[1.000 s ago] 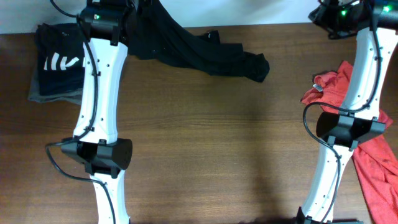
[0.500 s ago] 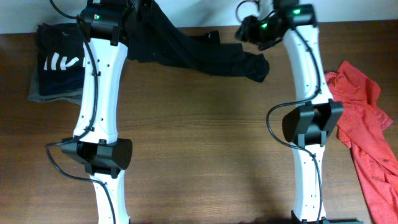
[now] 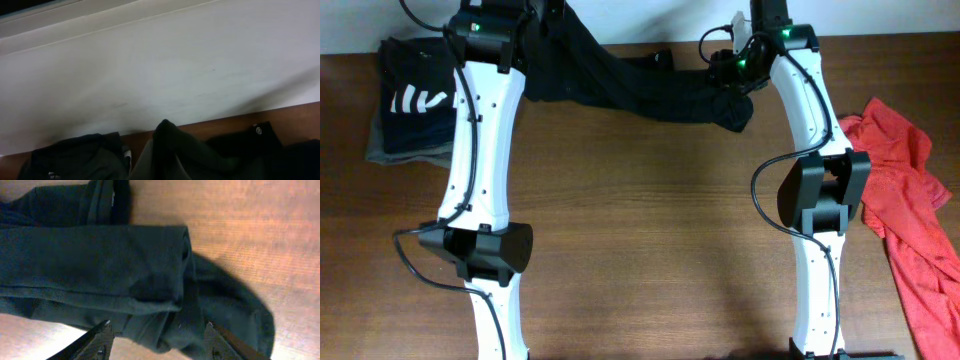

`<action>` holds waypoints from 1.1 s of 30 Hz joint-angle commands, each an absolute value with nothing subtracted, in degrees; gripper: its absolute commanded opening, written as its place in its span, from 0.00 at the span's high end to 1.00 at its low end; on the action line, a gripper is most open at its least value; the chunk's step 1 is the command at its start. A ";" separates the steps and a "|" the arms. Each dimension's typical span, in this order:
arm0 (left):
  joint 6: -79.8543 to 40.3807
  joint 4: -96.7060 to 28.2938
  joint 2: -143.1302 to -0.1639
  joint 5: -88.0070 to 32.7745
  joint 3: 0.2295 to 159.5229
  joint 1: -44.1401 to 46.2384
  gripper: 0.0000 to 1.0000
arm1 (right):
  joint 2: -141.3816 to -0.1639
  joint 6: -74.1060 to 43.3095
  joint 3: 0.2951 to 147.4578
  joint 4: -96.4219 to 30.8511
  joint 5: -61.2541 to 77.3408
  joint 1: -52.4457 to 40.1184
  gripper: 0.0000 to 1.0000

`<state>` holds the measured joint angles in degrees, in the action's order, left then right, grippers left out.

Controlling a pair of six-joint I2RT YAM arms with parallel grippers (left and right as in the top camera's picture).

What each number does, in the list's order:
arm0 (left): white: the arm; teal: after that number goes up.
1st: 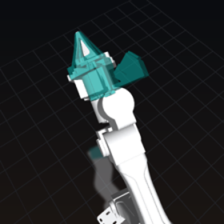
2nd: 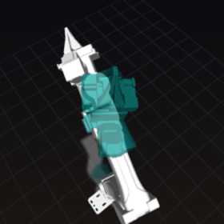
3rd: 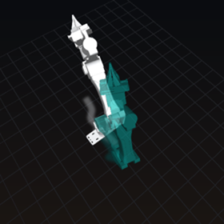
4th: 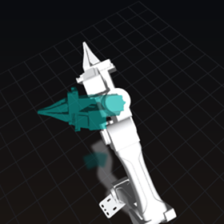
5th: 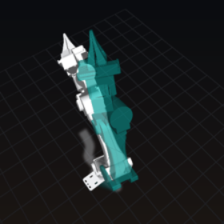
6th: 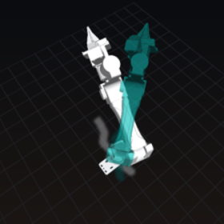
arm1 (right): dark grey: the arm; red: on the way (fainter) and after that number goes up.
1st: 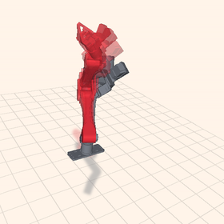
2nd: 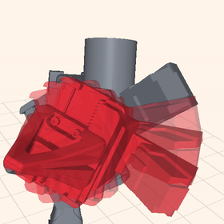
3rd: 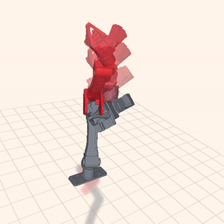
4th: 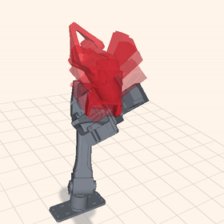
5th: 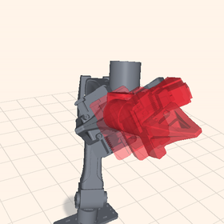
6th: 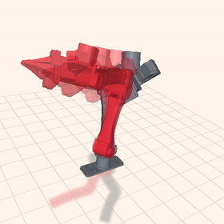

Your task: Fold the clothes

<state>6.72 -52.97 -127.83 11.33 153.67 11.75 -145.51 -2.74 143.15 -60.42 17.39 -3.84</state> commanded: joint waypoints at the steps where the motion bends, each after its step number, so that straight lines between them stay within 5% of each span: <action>1: 7.81 -52.64 -126.74 11.70 153.77 11.51 0.99 | -144.81 1.76 141.38 -58.24 16.19 -4.12 0.36; 33: 7.81 -52.86 -126.74 11.70 153.77 11.51 0.99 | -148.24 1.69 135.04 -50.09 14.48 -6.68 0.37</action>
<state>6.90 -52.97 -127.83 11.35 153.67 11.75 -147.57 1.54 135.50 -49.78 16.88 -6.39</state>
